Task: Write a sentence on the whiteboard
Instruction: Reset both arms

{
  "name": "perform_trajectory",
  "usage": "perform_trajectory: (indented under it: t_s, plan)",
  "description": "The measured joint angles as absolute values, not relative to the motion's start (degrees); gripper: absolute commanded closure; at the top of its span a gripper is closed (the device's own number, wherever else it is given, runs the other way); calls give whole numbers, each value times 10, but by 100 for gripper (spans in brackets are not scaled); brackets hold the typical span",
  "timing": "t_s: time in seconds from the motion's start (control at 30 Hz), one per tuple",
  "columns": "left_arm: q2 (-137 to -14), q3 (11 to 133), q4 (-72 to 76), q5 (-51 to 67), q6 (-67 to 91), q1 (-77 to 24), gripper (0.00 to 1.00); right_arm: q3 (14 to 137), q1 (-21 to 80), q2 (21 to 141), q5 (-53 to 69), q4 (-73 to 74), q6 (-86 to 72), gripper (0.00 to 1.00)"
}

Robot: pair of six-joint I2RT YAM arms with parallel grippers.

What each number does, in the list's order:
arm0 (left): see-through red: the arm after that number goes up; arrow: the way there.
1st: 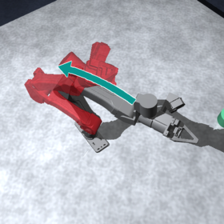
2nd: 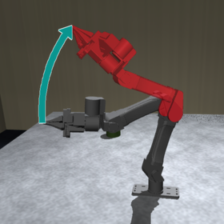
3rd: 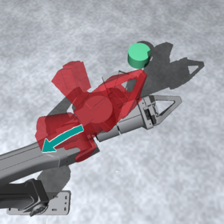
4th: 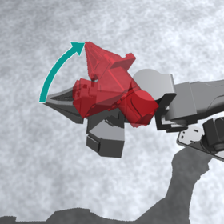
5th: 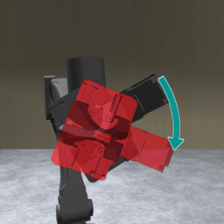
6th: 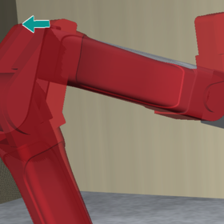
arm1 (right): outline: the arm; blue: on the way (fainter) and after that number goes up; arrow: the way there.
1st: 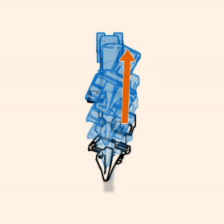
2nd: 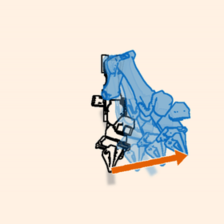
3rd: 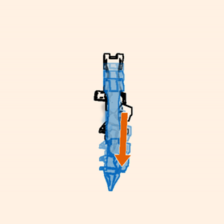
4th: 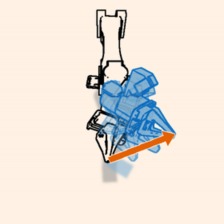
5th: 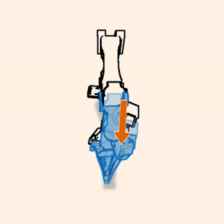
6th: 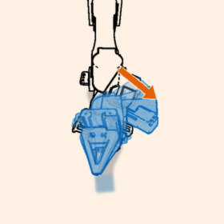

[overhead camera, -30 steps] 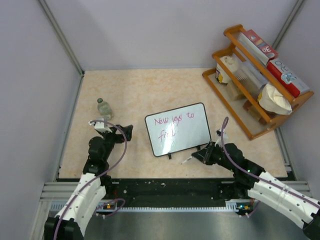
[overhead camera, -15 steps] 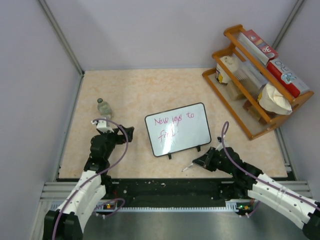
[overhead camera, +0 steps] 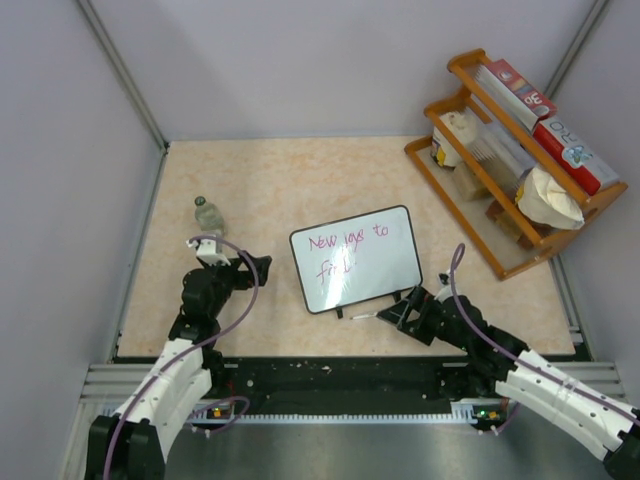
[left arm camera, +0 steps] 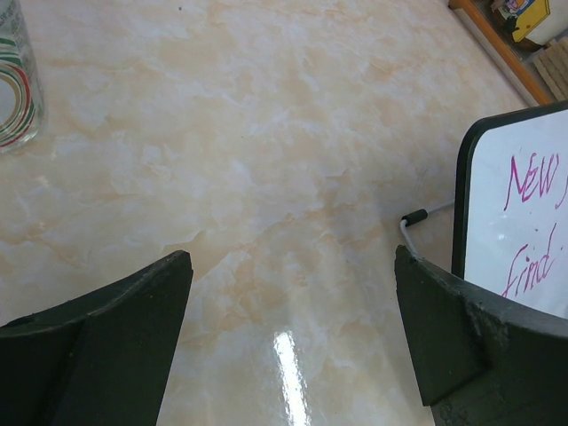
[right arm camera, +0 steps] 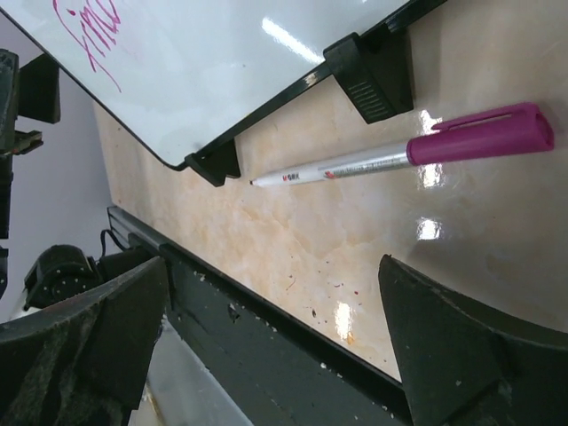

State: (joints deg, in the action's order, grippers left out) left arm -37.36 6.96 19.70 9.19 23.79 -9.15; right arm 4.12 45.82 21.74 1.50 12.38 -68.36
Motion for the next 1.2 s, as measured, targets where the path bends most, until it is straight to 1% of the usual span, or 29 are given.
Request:
perform_trajectory:
  t_s: [0.3, 0.47, 0.87, 1.1, 1.2]
  plan:
    - [-385, 70, 197, 104, 236, -91, 1, 49, 458, 213, -12, 131, -644, 1]
    - [-389, 71, 197, 110, 234, -91, 1, 93, 458, 246, -39, 140, -590, 1]
    - [-407, 75, 203, 114, 232, -91, 1, 239, 458, 346, -152, 152, -358, 1]
    - [-414, 94, 194, 104, 232, -91, 1, 256, 458, 350, -241, 154, -260, 1]
    - [-414, 108, 179, 94, 232, -91, 1, 256, 447, 352, -260, 145, -220, 1]
